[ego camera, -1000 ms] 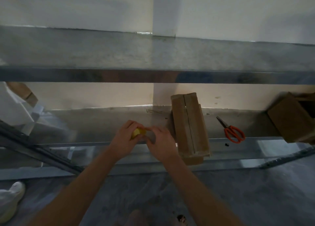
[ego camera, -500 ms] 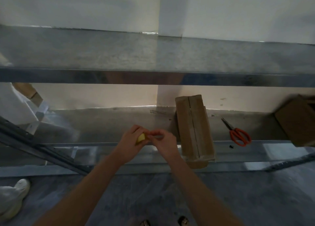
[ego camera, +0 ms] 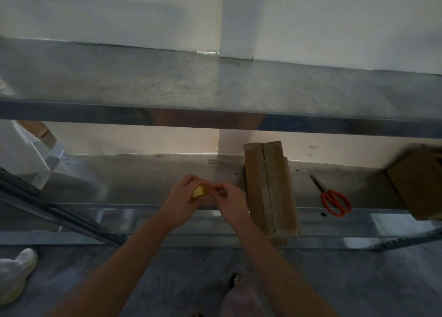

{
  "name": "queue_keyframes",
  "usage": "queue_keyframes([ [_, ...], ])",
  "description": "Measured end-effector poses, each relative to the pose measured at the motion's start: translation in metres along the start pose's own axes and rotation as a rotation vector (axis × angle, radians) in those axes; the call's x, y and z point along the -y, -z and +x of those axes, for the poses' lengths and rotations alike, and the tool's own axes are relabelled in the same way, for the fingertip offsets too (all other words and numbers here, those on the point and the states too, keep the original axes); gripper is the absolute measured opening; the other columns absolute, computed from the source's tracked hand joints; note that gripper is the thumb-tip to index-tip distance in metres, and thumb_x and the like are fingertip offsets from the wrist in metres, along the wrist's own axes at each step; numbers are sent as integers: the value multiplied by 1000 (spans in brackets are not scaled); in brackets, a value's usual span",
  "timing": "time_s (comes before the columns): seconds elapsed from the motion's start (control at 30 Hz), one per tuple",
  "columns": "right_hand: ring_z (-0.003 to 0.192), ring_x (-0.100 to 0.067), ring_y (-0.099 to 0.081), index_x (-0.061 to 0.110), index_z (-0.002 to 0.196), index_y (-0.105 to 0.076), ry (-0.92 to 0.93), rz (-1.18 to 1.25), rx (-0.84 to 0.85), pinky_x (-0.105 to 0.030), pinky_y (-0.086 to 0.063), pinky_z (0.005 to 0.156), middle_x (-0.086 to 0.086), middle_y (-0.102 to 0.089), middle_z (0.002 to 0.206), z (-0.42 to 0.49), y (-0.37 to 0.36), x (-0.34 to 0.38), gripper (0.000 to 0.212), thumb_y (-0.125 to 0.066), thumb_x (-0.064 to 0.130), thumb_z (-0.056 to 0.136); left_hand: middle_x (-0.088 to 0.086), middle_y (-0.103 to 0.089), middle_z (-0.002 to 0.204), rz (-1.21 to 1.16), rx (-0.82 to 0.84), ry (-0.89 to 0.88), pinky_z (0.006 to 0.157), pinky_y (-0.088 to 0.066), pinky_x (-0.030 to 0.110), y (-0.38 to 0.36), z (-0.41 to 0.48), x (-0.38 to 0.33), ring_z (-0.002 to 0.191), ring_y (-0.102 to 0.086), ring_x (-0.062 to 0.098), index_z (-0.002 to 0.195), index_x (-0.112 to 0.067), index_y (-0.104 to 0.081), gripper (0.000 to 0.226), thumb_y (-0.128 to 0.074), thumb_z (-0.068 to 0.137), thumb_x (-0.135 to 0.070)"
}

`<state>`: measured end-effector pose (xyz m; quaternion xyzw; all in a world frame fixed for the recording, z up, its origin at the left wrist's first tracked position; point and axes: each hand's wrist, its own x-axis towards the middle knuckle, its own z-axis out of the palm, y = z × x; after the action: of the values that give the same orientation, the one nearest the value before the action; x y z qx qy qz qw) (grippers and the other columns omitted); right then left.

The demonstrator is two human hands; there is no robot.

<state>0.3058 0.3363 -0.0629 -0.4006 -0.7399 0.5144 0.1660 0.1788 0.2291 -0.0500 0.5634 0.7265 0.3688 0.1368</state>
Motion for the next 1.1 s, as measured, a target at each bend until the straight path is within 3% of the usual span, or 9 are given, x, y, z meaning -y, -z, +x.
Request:
queue_keyframes([
  [0.17, 78, -2, -58, 10, 103, -70, 73, -63, 44, 0, -40, 69, 0, -69, 95, 10, -3, 5, 17, -67, 22, 93, 2, -61, 115, 125, -27, -10, 93, -45, 32, 0, 3, 8, 103, -59, 20, 121, -16, -60, 43, -74, 80, -17],
  [0.33, 77, -2, -58, 8, 95, -68, 150, -46, 56, -1, -39, 69, 1, -67, 86, 8, -14, 4, 5, -67, 11, 91, -9, -61, 100, 97, -62, 214, 77, -46, 25, 3, 4, 16, 86, -61, 9, 140, -36, -38, 78, -79, 74, -29],
  [0.5, 76, -11, -62, 18, 90, -62, 111, -12, 56, -30, -56, 75, 2, -65, 85, 5, -27, 3, 9, -63, 10, 93, -5, -59, 83, 227, -84, 305, 68, -39, 25, 8, 1, 30, 80, -62, 18, 137, -29, -44, 75, -78, 72, -45],
  [0.6, 86, -20, -66, 9, 96, -64, 30, -20, 23, -32, -53, 79, -7, -70, 91, 10, -26, 0, 4, -60, 9, 95, -3, -67, 110, 346, 59, 142, 83, -31, 25, 10, -10, 42, 100, -63, 20, 144, -30, -38, 68, -69, 84, -37],
  [0.7, 88, -17, -63, 6, 100, -65, -28, -77, 36, -27, -48, 78, -10, -70, 98, 13, -24, -5, 10, -60, 13, 96, -9, -58, 131, 308, 158, 160, 93, -26, 28, 13, -21, 53, 112, -58, 16, 147, -32, -29, 60, -57, 94, -37],
  [0.8, 85, -13, -59, 6, 100, -66, 21, -156, 6, -18, -39, 72, -8, -70, 97, 5, -36, -4, 11, -59, 13, 96, -3, -65, 121, 368, 43, 169, 90, -31, 30, 13, -21, 60, 109, -61, 21, 138, -27, -45, 52, -62, 89, -33],
  [0.93, 87, -16, -61, 8, 101, -66, -13, -109, -77, -25, -45, 76, -6, -69, 97, -4, -57, -6, 11, -59, 16, 97, 1, -70, 92, 523, 1, 275, 86, -38, 35, 22, -10, 70, 92, -66, 26, 128, -30, -51, 44, -61, 87, -44],
  [1.03, 86, -17, -60, 9, 98, -66, -120, -69, -138, -20, -37, 72, -6, -70, 96, 0, -65, -14, 10, -61, 17, 96, 4, -70, 108, 547, 45, 238, 92, -38, 37, 20, -9, 79, 107, -61, 27, 123, -27, -60, 43, -67, 83, -41],
  [1.1, 93, -21, -62, 10, 100, -66, -216, -93, -133, -20, -32, 69, -7, -70, 99, 6, -71, -21, 11, -59, 18, 96, 9, -71, 105, 550, 49, 169, 91, -42, 39, 12, -12, 84, 101, -62, 32, 116, -18, -67, 42, -76, 77, -30],
])
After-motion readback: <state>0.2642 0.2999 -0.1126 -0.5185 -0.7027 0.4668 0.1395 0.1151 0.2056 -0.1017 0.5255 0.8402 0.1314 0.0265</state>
